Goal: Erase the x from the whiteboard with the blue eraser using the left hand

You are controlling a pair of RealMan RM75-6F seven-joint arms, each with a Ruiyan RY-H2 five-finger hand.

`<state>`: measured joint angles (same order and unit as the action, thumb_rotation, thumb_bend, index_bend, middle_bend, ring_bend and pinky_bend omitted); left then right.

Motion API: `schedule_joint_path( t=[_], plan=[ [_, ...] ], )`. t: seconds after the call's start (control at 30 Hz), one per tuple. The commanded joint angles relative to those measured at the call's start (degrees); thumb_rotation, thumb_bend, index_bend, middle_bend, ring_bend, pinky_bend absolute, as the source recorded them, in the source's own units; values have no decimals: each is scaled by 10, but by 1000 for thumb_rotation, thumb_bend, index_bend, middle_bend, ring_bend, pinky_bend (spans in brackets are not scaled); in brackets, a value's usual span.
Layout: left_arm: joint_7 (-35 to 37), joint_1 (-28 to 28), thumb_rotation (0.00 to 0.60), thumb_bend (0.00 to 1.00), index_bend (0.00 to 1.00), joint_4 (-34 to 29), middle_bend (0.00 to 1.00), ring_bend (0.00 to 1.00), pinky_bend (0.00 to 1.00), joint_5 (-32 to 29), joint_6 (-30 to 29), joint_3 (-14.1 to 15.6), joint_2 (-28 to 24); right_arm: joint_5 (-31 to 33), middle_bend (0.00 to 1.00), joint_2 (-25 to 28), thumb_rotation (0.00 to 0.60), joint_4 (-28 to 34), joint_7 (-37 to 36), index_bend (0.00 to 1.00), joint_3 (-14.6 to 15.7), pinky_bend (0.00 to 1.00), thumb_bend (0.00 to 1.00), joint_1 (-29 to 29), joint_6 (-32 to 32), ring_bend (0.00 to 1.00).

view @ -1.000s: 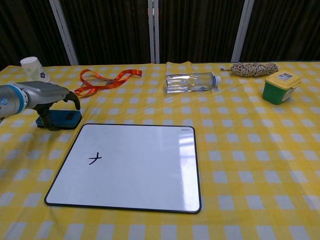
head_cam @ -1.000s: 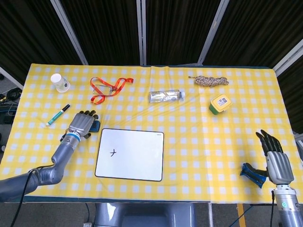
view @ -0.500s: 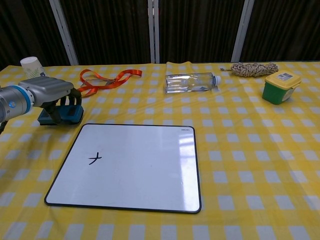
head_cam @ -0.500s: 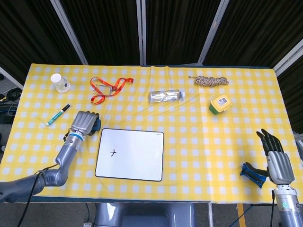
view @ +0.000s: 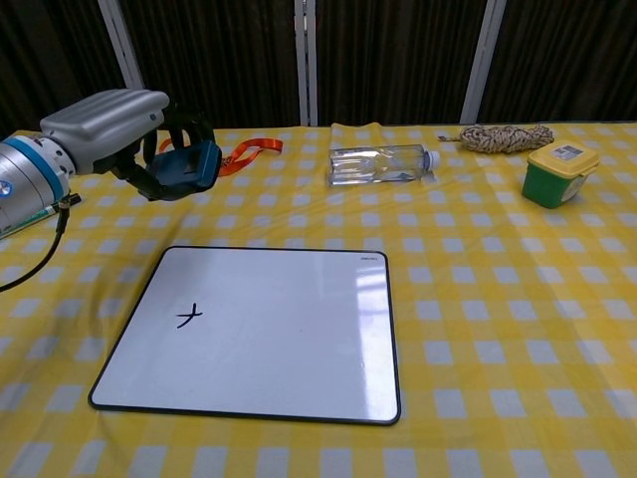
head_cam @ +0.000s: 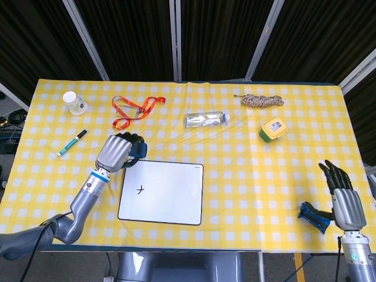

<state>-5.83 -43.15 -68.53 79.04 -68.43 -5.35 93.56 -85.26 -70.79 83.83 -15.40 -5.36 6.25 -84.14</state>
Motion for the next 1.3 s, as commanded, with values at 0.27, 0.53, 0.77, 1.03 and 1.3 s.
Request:
schedule_joint_path(
  t=[0.27, 0.53, 0.77, 1.03, 1.3],
  plan=[
    [21, 7, 600, 573, 790, -60, 599, 561, 538, 94, -16, 47, 31, -1, 0, 5, 600, 5, -2, 14, 0, 0, 69, -2, -2, 0],
    [21, 23, 600, 573, 795, -54, 602, 565, 540, 122, -9, 77, 49, -1, 0, 8, 600, 9, -3, 14, -1, 0, 69, -3, -5, 0],
    [60, 41, 600, 573, 795, -19, 603, 565, 540, 125, -4, 91, 52, -5, 0, 7, 600, 11, -1, 14, 1, 0, 68, -4, -7, 0],
    [98, 56, 600, 572, 797, 42, 603, 565, 540, 139, -3, 103, 69, -10, 0, 3, 600, 14, 11, 14, 5, 0, 69, -4, -8, 0],
    [124, 69, 600, 572, 801, 68, 603, 565, 540, 156, -15, 112, 67, -12, 0, 1, 600, 13, 13, 14, 6, 0, 69, -4, -8, 0]
  ],
)
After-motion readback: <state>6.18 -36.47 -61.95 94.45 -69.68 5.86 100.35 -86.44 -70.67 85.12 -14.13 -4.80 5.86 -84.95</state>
